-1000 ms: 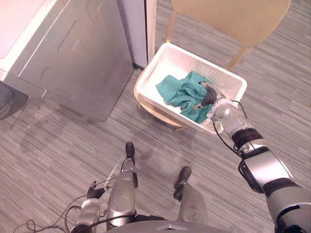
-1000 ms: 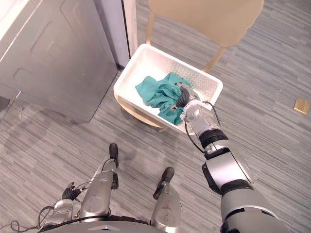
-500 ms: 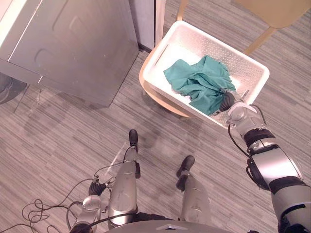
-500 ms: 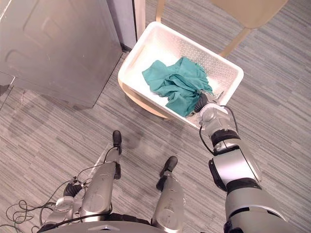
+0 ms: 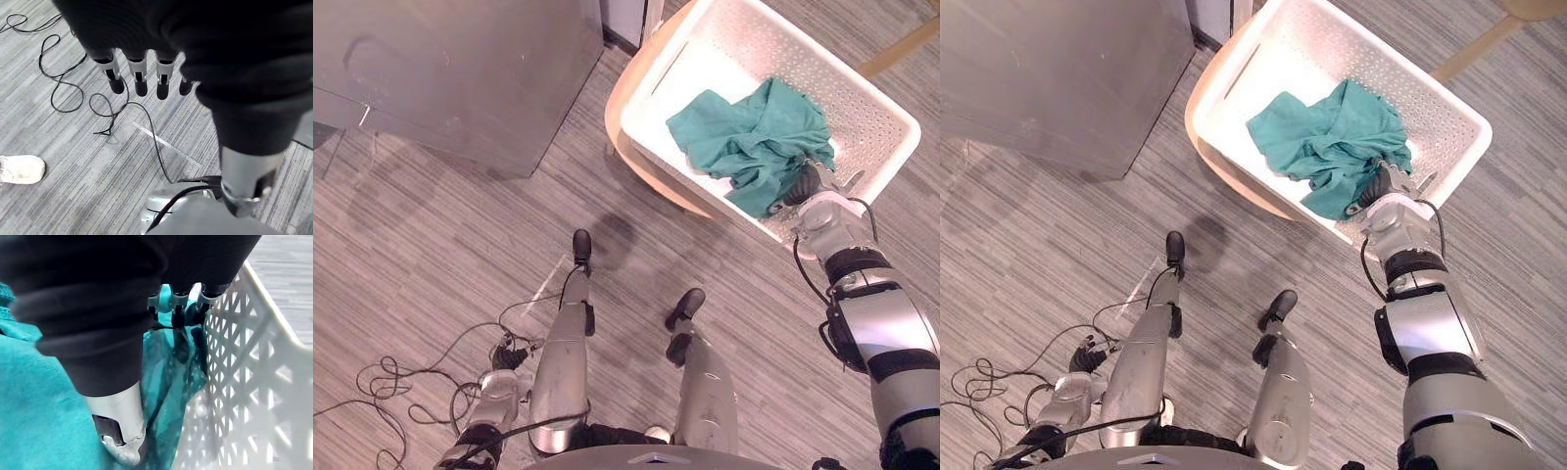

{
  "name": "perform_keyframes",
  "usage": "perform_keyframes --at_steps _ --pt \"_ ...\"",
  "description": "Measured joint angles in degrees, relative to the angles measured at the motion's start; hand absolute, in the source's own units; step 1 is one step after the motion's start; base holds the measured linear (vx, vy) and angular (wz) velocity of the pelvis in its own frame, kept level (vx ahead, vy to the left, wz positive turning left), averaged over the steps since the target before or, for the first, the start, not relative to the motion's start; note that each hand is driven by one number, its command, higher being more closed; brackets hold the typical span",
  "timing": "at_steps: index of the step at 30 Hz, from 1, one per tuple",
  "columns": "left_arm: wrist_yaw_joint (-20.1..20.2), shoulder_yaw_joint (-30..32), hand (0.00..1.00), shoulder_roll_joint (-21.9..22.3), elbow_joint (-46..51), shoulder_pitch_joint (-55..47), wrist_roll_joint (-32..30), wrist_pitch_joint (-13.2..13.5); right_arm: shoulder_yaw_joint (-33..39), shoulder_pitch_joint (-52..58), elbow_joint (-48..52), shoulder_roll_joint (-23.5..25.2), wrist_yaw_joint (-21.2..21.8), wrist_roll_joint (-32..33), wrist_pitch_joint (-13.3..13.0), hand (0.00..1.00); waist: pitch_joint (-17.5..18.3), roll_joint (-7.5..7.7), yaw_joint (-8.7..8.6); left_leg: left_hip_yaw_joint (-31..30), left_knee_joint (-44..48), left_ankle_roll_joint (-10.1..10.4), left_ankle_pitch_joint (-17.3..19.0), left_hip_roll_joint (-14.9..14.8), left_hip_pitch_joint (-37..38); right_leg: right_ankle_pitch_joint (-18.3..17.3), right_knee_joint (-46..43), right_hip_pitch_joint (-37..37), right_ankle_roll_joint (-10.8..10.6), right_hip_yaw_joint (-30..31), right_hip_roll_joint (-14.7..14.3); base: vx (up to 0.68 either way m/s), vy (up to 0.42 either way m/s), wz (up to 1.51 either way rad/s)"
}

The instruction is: Pick up the laundry basket with both hands and put the clothes into the washing machine.

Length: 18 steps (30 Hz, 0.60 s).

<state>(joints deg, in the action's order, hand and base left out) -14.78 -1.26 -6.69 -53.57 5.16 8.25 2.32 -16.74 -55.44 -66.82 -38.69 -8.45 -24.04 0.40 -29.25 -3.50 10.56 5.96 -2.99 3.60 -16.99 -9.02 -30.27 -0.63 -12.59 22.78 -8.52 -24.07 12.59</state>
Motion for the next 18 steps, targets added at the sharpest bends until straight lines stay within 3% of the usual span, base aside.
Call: perform_keyframes --at_steps 1,18 --pt "0.0 0.1 0.00 0.0 0.0 0.0 0.4 0.0 0.0 0.0 -0.2 0.0 -0.3 0.1 0.1 1.00 -0.1 0.12 0.18 -0.2 0.1 0.1 -0.1 -0.1 -0.4 -0.1 0.0 0.3 0.2 -0.1 -0.1 -0.01 -0.027 0.06" --pt "-2.1 3.7 0.00 1.0 -1.1 1.0 1.8 -0.1 0.3 0.2 -0.6 0.0 -2.9 6.1 1.2 1.00 -0.4 0.93 0.59 -4.2 0.3 0.5 -1.5 -1.2 -4.3 0.0 0.2 1.3 0.7 -3.3 -1.9 0.00 -0.019 0.06"
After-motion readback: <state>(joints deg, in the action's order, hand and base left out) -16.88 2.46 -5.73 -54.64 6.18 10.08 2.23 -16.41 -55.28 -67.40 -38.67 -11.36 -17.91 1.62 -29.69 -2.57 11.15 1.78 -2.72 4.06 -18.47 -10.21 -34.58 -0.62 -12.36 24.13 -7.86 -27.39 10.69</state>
